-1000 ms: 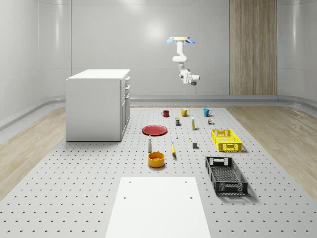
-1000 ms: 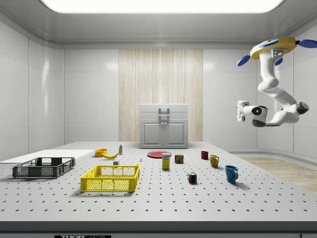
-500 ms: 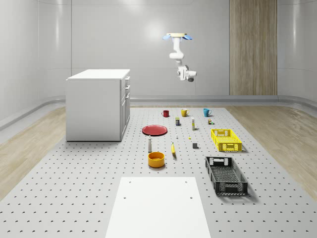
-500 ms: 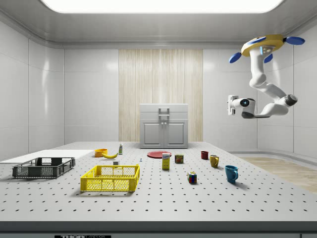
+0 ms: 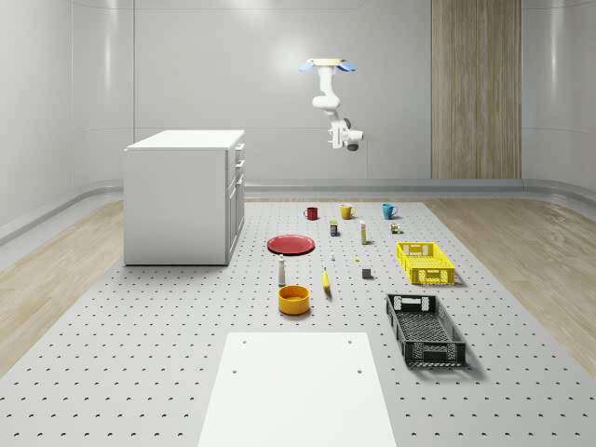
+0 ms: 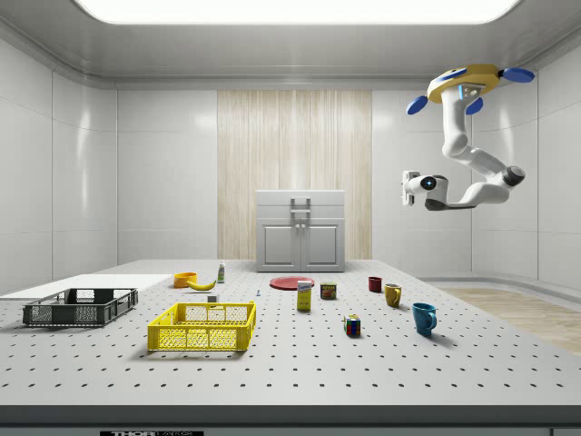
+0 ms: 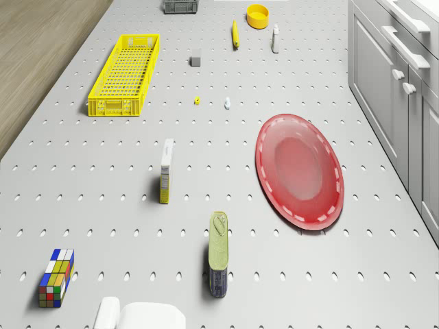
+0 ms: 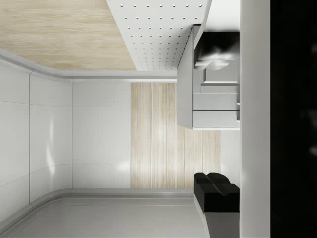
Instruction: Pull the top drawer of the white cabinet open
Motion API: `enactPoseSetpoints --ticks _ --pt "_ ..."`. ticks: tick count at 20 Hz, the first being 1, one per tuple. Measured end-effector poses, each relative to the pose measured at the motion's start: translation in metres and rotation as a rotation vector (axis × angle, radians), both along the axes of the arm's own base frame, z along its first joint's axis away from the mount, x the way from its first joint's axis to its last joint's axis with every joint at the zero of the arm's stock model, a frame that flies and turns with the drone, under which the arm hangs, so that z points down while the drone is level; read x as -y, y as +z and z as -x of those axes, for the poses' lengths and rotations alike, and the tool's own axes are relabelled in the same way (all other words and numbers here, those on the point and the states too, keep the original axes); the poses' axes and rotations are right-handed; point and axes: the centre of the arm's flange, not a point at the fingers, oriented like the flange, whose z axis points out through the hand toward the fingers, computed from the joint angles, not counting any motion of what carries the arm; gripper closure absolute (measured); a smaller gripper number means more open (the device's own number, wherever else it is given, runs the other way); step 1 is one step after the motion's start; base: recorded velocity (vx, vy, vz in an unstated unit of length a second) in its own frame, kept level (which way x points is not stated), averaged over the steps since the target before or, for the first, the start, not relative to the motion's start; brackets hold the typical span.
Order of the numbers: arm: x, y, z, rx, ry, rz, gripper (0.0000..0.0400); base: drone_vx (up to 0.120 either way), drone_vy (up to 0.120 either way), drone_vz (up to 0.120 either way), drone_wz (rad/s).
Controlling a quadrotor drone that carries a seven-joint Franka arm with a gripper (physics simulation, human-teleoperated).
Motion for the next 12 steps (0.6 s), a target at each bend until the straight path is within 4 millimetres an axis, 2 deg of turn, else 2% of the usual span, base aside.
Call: enactPoseSetpoints --ticks 6,12 --pt "0.0000 -0.0001 0.0000 0.000 0.000 -0.001 0.0095 0.120 -0.113 0.000 0.000" --pt "0.0000 -0.0002 0.0000 0.000 0.000 -0.001 0.0095 0.120 0.000 0.000 0.000"
